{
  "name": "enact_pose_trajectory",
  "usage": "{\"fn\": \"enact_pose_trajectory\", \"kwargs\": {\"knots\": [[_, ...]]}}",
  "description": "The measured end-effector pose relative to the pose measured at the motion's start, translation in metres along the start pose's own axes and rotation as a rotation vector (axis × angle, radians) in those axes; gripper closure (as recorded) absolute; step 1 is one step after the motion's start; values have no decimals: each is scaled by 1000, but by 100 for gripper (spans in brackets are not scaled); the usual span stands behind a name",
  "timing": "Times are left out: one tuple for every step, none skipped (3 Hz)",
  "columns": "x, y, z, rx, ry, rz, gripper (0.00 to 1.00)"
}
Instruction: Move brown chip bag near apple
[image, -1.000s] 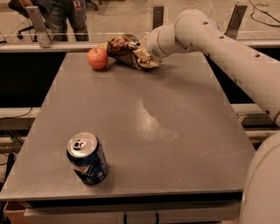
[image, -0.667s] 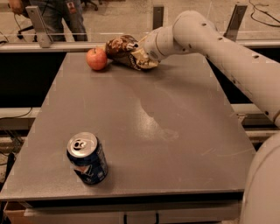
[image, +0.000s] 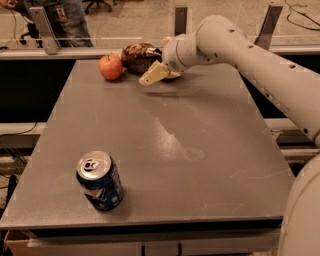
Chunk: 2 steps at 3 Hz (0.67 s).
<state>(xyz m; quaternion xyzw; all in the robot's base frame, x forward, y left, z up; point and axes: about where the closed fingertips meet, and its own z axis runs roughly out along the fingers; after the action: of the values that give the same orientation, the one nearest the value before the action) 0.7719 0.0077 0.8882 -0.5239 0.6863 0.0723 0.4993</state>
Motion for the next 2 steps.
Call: {"fn": "enact_pose_trajectory", "kwargs": {"knots": [[2,-1,-9,13,4,-3,0],[13,-18,-43,59,-3,2,0]]}}
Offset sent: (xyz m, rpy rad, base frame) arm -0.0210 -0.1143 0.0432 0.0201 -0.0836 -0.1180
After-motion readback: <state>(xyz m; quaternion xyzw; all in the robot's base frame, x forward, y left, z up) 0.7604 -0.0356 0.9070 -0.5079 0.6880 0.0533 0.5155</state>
